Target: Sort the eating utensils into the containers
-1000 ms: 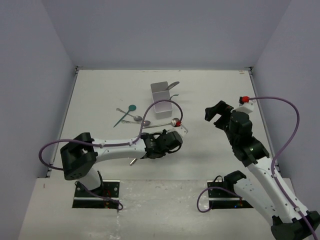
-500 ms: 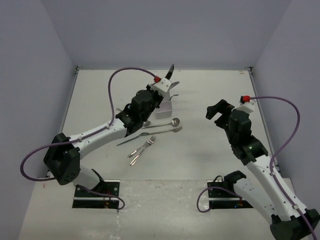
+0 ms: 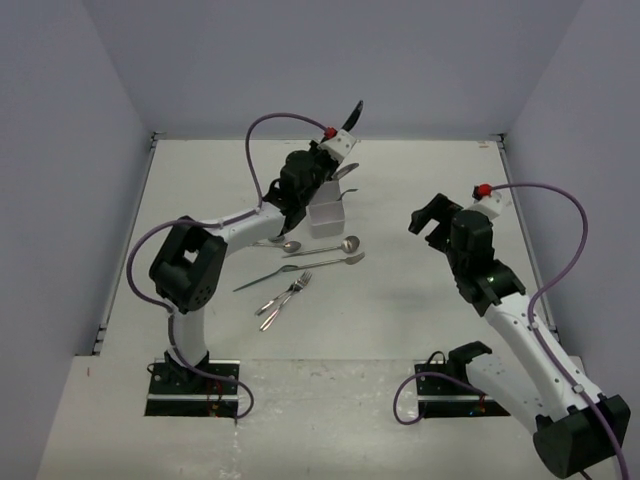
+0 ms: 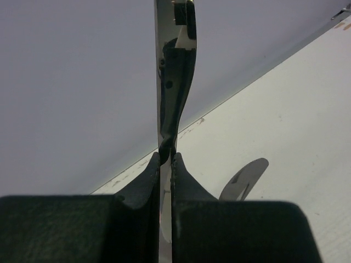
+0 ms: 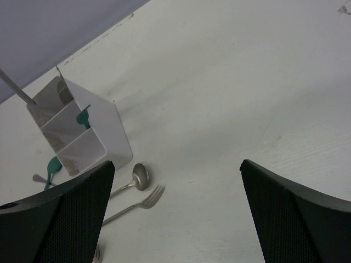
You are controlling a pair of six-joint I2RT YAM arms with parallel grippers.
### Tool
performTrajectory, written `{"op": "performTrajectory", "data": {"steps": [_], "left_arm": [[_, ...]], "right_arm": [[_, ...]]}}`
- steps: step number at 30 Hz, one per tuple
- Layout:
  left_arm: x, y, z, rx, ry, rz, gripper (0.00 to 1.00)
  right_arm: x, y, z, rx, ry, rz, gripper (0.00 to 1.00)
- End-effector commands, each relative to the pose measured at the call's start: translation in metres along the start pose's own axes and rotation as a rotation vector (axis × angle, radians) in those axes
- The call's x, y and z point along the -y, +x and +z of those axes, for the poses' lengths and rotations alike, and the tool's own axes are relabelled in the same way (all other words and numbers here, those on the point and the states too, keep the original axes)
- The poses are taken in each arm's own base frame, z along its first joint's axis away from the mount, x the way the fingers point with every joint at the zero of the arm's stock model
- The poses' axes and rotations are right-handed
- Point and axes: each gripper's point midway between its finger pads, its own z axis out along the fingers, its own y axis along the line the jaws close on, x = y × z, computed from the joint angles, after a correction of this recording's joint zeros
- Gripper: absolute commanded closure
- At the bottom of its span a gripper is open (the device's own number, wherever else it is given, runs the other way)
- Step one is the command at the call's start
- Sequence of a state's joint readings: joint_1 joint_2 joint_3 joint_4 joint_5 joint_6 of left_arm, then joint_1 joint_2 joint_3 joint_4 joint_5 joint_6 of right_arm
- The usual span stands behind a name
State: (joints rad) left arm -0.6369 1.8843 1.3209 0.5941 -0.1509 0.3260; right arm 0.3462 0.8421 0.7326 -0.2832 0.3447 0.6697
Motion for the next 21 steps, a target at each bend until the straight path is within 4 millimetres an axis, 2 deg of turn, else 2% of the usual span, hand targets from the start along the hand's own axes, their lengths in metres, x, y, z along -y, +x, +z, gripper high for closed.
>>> {"op": "performTrajectory", "data": {"steps": [1,5,12,15,17,21], "left_arm": [[-0.028,-0.05,0.019,0.19,-0.086,-0.007,1.0],[-0.023,-0.032,0.024,0.169,-0.074,-0.013,1.0],[-0.01,0.015,0.022,0.083,-0.058,-0.047,1.0],[-0.004,0.025,0.014,0.038,-0.029,-0.076,1.0],[-0.004,0.027,0.005,0.035,-0.034,-0.1,1.0],[-0.005,0.028,-0.001,0.023,-0.033,-0.085,0.97]], "right_arm": [[-0.012,-0.017,0.004,0.039,-0.044,0.014,0.01],[-0.011,-0.018,0.009,0.035,-0.055,0.015,0.01],[-0.008,-0.017,0.015,0.024,-0.052,0.0,0.01],[-0.009,-0.018,0.016,0.026,-0.057,0.003,0.01],[-0.01,-0.018,0.017,0.025,-0.062,0.005,0.01],[-0.012,-0.017,0.016,0.021,-0.076,0.004,0.01]]}}
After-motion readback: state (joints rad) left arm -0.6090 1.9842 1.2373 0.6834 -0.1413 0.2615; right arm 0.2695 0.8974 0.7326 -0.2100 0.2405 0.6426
